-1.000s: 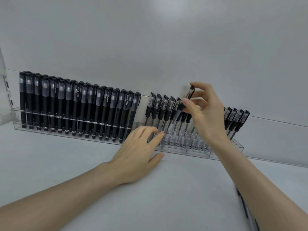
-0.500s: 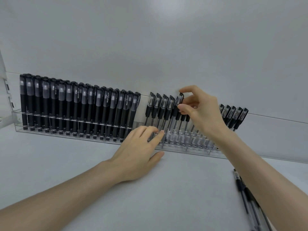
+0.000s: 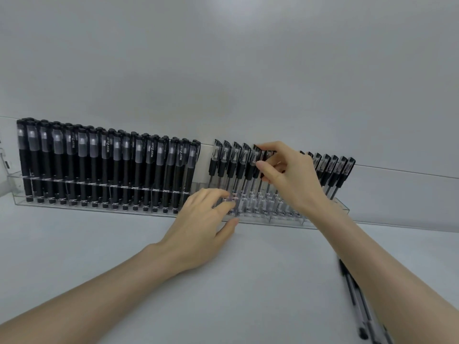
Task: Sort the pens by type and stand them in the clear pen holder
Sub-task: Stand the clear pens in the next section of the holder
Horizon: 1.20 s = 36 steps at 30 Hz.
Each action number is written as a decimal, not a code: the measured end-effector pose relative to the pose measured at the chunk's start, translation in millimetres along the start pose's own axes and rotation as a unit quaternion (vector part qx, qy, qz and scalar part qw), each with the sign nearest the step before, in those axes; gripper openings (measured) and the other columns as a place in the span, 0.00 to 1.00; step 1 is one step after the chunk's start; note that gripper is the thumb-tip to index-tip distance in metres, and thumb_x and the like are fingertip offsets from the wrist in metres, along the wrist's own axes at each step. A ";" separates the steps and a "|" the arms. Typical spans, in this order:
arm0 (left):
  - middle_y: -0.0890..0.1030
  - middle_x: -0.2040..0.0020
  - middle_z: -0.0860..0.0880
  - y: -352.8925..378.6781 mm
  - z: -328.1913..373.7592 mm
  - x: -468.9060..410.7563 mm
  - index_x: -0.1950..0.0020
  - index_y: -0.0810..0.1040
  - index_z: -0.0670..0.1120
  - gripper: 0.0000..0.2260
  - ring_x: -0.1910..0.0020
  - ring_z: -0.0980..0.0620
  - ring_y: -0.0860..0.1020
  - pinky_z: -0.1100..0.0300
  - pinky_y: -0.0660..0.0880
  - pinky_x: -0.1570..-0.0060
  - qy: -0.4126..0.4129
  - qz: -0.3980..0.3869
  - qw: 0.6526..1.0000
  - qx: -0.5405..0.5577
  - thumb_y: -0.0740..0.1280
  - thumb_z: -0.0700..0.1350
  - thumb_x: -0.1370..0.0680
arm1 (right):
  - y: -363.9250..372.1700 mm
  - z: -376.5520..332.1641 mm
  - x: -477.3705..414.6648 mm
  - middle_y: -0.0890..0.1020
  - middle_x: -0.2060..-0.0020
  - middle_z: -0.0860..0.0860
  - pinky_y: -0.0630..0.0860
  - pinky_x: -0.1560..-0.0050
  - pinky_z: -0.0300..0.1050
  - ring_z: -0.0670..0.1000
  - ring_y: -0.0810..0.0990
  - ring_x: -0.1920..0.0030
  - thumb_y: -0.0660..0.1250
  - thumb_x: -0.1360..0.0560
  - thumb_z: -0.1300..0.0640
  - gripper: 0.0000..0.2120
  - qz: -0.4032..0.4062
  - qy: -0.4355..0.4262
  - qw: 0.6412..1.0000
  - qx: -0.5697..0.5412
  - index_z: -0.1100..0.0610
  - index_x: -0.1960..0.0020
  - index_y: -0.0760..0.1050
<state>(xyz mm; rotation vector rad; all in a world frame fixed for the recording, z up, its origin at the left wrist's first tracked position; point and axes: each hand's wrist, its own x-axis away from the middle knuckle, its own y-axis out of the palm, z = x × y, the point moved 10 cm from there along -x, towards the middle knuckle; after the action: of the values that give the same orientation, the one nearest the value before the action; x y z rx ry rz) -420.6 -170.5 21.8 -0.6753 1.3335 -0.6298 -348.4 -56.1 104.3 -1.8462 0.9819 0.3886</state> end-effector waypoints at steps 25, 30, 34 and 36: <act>0.70 0.44 0.51 74.2 193.4 11.8 0.39 0.69 0.47 0.21 0.44 0.51 0.70 0.57 0.68 0.44 -0.264 -0.215 0.938 0.063 0.64 0.60 0.25 | -67.9 121.7 144.6 0.80 0.51 0.47 0.72 0.42 0.44 0.49 0.77 0.48 0.68 0.24 0.58 0.06 -0.210 0.033 0.976 -0.037 0.56 0.49 0.80; 0.77 0.51 0.46 77.4 179.9 1.2 0.47 0.74 0.43 0.13 0.51 0.45 0.76 0.54 0.72 0.55 -0.310 -0.260 0.912 0.062 0.67 0.50 0.26 | -70.4 123.5 144.2 0.80 0.54 0.47 0.69 0.53 0.28 0.46 0.77 0.54 0.69 0.26 0.61 0.07 -0.185 0.038 0.979 -0.070 0.56 0.48 0.80; 0.76 0.58 0.47 83.8 174.5 -5.2 0.57 0.71 0.44 0.08 0.54 0.45 0.77 0.57 0.70 0.60 -0.316 -0.300 0.896 0.082 0.68 0.46 0.27 | -71.4 129.0 145.0 0.81 0.52 0.48 0.71 0.54 0.27 0.46 0.79 0.53 0.71 0.28 0.62 0.10 -0.172 0.083 0.973 -0.129 0.53 0.49 0.78; 0.73 0.64 0.50 84.5 172.9 -5.9 0.63 0.68 0.46 0.09 0.60 0.47 0.75 0.58 0.68 0.64 -0.318 -0.299 0.895 0.090 0.67 0.45 0.27 | -70.9 128.2 145.5 0.80 0.50 0.47 0.73 0.52 0.30 0.47 0.79 0.51 0.72 0.29 0.64 0.12 -0.166 0.101 0.966 -0.171 0.52 0.49 0.77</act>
<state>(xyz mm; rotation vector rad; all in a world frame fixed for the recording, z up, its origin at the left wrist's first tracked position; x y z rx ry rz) -247.6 -96.5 -19.2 -1.0399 0.4349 -0.9098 -184.1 2.8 -6.0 -2.3562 0.7487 0.1739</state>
